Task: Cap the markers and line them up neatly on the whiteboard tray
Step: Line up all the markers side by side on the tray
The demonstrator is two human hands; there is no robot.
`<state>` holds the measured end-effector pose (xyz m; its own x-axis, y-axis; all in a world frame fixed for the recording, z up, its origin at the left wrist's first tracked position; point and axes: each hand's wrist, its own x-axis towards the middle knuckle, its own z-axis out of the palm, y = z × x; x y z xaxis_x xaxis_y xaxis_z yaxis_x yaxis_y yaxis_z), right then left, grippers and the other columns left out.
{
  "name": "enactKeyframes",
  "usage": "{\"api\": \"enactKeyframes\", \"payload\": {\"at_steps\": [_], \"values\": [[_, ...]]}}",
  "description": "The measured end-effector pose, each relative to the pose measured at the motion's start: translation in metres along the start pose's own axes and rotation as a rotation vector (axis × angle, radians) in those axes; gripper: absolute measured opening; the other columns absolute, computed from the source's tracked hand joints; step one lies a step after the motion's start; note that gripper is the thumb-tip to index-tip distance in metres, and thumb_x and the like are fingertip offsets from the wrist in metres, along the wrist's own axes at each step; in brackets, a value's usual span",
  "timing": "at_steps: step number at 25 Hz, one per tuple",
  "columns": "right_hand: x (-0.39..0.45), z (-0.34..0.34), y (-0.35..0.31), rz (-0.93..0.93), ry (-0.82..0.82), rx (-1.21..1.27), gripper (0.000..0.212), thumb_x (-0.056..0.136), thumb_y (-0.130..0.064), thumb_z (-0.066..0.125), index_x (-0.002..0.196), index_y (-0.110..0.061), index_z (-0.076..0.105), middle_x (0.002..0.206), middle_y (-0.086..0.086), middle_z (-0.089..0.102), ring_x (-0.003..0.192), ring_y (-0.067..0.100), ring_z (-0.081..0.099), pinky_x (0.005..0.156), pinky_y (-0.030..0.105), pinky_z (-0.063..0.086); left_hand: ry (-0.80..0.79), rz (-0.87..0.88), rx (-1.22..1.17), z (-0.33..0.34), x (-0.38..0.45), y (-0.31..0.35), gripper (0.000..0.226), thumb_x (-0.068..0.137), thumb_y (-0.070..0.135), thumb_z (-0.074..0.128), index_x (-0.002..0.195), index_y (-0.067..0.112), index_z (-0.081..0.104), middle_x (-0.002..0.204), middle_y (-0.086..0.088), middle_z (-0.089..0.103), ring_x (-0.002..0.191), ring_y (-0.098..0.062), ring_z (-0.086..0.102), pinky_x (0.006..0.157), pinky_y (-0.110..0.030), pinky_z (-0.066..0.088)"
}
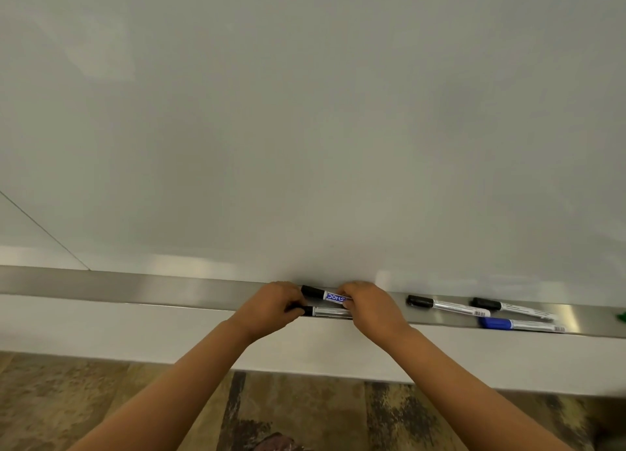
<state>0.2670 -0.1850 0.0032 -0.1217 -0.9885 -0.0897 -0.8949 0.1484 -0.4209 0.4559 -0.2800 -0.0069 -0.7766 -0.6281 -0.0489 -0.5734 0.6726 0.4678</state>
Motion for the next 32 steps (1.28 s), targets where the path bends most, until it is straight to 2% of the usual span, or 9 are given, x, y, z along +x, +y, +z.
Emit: {"api": "enactKeyframes", "payload": {"at_steps": [3, 7, 12, 14, 16, 17, 22, 26, 32], "values": [[0.003, 0.001, -0.003, -0.020, 0.000, -0.038, 0.023, 0.091, -0.013, 0.044, 0.107, -0.015, 0.060, 0.108, 0.009, 0.064, 0.099, 0.027, 0.054, 0.077, 0.038, 0.048, 0.070, -0.020, -0.010, 0.002, -0.006, -0.006, 0.020, 0.084, 0.021, 0.061, 0.100, 0.015, 0.071, 0.103, -0.003, 0.066, 0.087, -0.017, 0.062, 0.074, -0.015, 0.038], [0.004, 0.004, -0.008, -0.102, -0.038, -0.066, 0.025, 0.090, -0.011, 0.048, 0.113, -0.014, 0.059, 0.110, 0.011, 0.064, 0.100, 0.027, 0.054, 0.079, 0.037, 0.048, 0.171, -0.067, -0.084, 0.007, -0.011, -0.006, 0.017, 0.081, 0.015, 0.066, 0.095, 0.009, 0.073, 0.099, -0.006, 0.065, 0.078, -0.015, 0.059, 0.072, -0.014, 0.040], [0.007, 0.005, -0.010, -0.173, -0.085, -0.108, 0.033, 0.089, -0.006, 0.046, 0.119, -0.013, 0.056, 0.110, 0.013, 0.057, 0.102, 0.030, 0.053, 0.080, 0.038, 0.048, 0.276, -0.163, -0.190, 0.008, -0.017, -0.002, 0.010, 0.074, 0.011, 0.072, 0.082, 0.004, 0.072, 0.090, -0.009, 0.065, 0.071, -0.019, 0.060, 0.073, -0.033, 0.057], [0.006, 0.007, -0.009, -0.176, -0.079, -0.131, 0.037, 0.089, -0.006, 0.045, 0.123, -0.016, 0.055, 0.112, 0.012, 0.058, 0.105, 0.029, 0.051, 0.081, 0.038, 0.048, 0.291, -0.171, -0.207, 0.008, -0.019, 0.000, 0.013, 0.074, 0.012, 0.073, 0.085, 0.006, 0.071, 0.091, -0.007, 0.064, 0.072, -0.018, 0.060, 0.071, -0.030, 0.057], [0.006, 0.008, -0.009, -0.184, -0.062, -0.182, 0.040, 0.088, -0.007, 0.046, 0.125, -0.019, 0.053, 0.115, 0.009, 0.059, 0.108, 0.028, 0.049, 0.084, 0.037, 0.045, 0.292, -0.161, -0.172, 0.008, -0.018, 0.001, 0.020, 0.077, 0.015, 0.070, 0.096, 0.009, 0.069, 0.100, -0.003, 0.063, 0.075, -0.014, 0.058, 0.067, -0.015, 0.049], [0.006, 0.009, -0.010, -0.189, -0.053, -0.205, 0.040, 0.088, -0.007, 0.046, 0.125, -0.019, 0.053, 0.116, 0.009, 0.060, 0.108, 0.029, 0.048, 0.085, 0.036, 0.044, 0.275, -0.139, -0.130, 0.007, -0.016, 0.002, 0.024, 0.078, 0.016, 0.068, 0.102, 0.011, 0.069, 0.105, -0.001, 0.062, 0.079, -0.014, 0.058, 0.067, -0.013, 0.044], [0.004, 0.011, -0.010, -0.190, -0.013, -0.212, 0.042, 0.087, -0.007, 0.045, 0.126, -0.021, 0.052, 0.117, 0.008, 0.061, 0.106, 0.028, 0.050, 0.084, 0.036, 0.043, 0.176, -0.050, 0.070, 0.008, -0.014, 0.004, 0.027, 0.088, 0.022, 0.055, 0.113, 0.019, 0.065, 0.117, 0.000, 0.064, 0.103, -0.021, 0.055, 0.078, -0.029, 0.045], [-0.005, 0.015, -0.006, -0.196, 0.024, -0.196, 0.039, 0.091, -0.011, 0.044, 0.128, -0.021, 0.050, 0.123, 0.006, 0.060, 0.108, 0.028, 0.051, 0.083, 0.036, 0.044, 0.204, -0.026, 0.113, 0.011, -0.017, 0.002, 0.026, 0.089, 0.023, 0.054, 0.113, 0.021, 0.065, 0.115, 0.004, 0.066, 0.103, -0.020, 0.054, 0.074, -0.029, 0.046], [-0.013, 0.013, 0.000, -0.108, 0.047, -0.138, 0.036, 0.094, -0.016, 0.041, 0.128, -0.023, 0.049, 0.127, 0.001, 0.058, 0.112, 0.024, 0.049, 0.086, 0.036, 0.046, 0.191, -0.053, 0.045, 0.010, -0.014, 0.000, 0.026, 0.087, 0.022, 0.058, 0.110, 0.017, 0.067, 0.115, 0.002, 0.066, 0.103, -0.018, 0.055, 0.082, -0.028, 0.046]]}}
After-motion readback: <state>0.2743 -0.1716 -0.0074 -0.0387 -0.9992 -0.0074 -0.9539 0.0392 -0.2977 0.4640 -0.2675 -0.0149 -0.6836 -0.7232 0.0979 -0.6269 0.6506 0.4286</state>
